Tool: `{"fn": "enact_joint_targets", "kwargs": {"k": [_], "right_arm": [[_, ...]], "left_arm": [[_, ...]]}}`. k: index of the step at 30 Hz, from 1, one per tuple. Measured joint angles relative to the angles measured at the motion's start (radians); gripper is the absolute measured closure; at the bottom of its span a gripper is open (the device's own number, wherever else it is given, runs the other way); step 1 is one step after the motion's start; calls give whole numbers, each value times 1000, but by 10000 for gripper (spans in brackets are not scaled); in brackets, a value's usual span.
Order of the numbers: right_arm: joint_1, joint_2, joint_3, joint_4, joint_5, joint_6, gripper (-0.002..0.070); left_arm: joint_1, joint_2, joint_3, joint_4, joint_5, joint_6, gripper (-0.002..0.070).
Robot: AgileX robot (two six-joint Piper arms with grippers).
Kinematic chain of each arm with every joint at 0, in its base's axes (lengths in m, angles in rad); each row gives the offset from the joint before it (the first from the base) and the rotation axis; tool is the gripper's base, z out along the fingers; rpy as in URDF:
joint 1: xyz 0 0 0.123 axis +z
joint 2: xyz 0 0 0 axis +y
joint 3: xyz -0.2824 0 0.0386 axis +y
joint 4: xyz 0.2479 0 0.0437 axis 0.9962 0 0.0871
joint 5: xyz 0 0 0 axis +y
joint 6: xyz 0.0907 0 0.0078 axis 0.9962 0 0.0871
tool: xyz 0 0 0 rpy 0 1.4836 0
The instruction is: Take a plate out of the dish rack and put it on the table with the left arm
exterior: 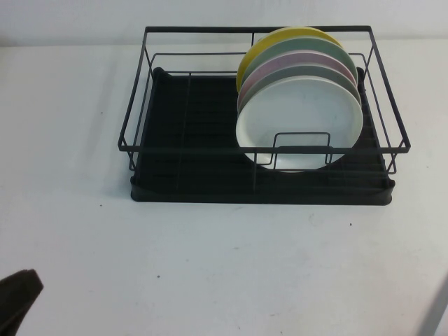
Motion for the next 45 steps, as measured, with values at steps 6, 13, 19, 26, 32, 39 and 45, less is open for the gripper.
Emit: {"fn": "enact_joint_targets", "kwargs": {"k": [6,13,19,26,32,39,45], "right_arm": [[0,0,0,0,0,0,694],[0,0,0,0,0,0,694],[0,0,0,0,0,0,694],[0,0,0,0,0,0,694],[0,0,0,0,0,0,694],[0,0,0,0,0,0,694],[0,0,0,0,0,0,694]], "left_arm": [[0,333,-397,1,338,478,678],[0,711,-774,-179,510,915,678],[-23,1014,-996,-239,506,968,596],[-162,1277,-1217,-199,479,976,361],[-266,1457,-1369,-186,421,985,333],[-335,1632,-1461,-180,331,1068,330],[-344,1711,-1462,-180,194,1132,328]]}}
